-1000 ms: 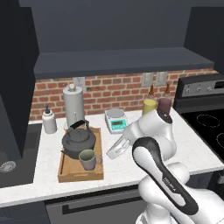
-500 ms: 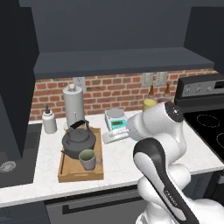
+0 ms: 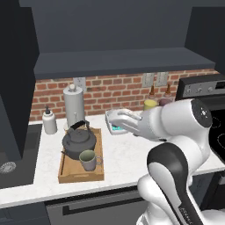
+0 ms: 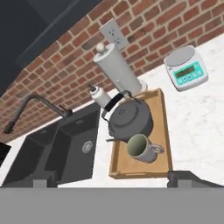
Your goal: Pick the kettle from the counter and place it on the tray. Then pick the mug from the cabinet and place it on the tray. Then close the cabinet doors.
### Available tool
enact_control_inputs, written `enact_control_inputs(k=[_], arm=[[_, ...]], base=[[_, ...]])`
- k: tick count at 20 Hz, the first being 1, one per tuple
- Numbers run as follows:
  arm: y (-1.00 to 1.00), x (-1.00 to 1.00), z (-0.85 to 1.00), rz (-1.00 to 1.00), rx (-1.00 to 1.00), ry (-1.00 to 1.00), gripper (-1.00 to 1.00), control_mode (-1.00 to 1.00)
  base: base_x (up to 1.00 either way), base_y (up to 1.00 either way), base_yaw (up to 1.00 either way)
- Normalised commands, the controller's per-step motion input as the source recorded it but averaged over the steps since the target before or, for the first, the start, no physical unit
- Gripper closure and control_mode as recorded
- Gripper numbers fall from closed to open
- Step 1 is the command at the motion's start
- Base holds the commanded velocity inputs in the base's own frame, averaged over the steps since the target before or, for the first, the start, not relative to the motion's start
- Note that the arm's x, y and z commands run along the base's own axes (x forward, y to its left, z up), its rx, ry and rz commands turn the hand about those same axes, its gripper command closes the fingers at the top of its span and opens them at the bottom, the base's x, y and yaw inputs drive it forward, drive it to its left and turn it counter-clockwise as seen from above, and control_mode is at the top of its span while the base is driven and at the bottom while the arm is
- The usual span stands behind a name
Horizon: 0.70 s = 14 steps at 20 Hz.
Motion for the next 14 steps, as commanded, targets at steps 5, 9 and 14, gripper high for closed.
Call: enact_control_inputs(k=[5, 9, 14], arm=[[-0.01, -0.31, 0.06, -0.27, 0.34, -0.01, -1.0, -1.0], [-0.04, -0.13, 0.0, -0.05, 0.09, -0.04, -1.0, -1.0], [0.0, -0.03, 0.0, 0.0, 0.04, -0.01, -1.0, -1.0]], base=[[0.0, 0.0, 0.0], [0.0, 0.0, 0.0], [0.0, 0.0, 0.0]])
